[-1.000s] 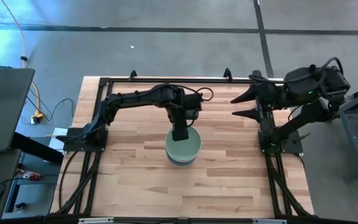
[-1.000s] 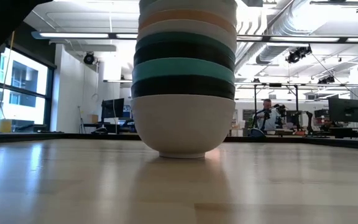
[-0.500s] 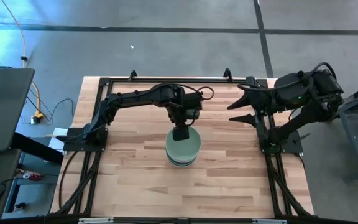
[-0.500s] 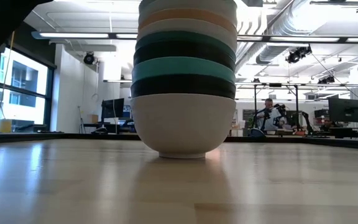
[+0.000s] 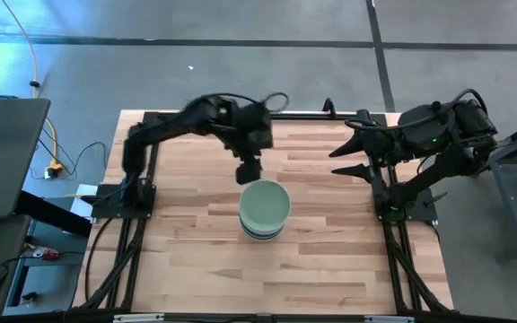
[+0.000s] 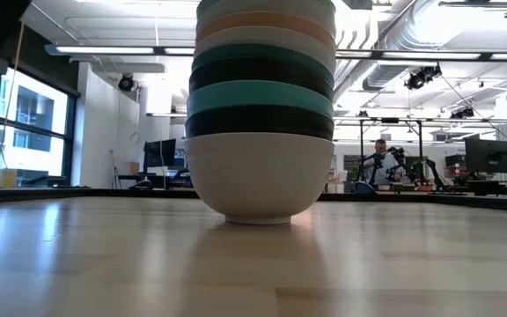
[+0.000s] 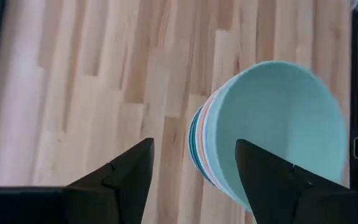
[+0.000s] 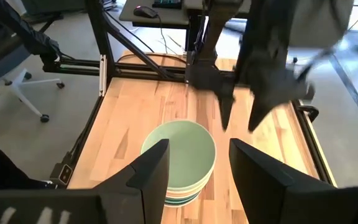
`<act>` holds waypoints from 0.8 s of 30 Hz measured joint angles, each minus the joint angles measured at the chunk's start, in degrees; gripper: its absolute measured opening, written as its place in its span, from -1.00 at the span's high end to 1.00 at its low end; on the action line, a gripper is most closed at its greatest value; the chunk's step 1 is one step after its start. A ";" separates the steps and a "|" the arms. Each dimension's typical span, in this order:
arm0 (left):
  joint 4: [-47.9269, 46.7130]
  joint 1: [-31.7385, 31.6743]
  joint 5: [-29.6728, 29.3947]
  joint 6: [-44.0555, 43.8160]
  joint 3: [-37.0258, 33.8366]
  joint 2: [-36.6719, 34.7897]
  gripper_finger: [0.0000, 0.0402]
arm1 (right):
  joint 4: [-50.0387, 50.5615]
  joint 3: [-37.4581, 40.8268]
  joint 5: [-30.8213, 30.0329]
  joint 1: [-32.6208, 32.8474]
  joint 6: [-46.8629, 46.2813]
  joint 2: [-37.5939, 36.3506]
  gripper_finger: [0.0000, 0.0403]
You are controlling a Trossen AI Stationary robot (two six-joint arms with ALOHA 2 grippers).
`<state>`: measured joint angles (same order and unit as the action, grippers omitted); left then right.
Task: Nest bowls inside each other
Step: Return to home position
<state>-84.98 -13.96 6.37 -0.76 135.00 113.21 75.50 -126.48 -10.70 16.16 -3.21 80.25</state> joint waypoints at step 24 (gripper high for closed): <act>15.76 15.70 -22.61 7.83 -9.72 -34.84 -0.07 | -4.57 -0.04 -5.65 0.00 7.77 -7.78 0.20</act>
<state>-69.22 1.74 -16.24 7.07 125.28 78.37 70.93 -126.52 -16.35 16.16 4.56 72.47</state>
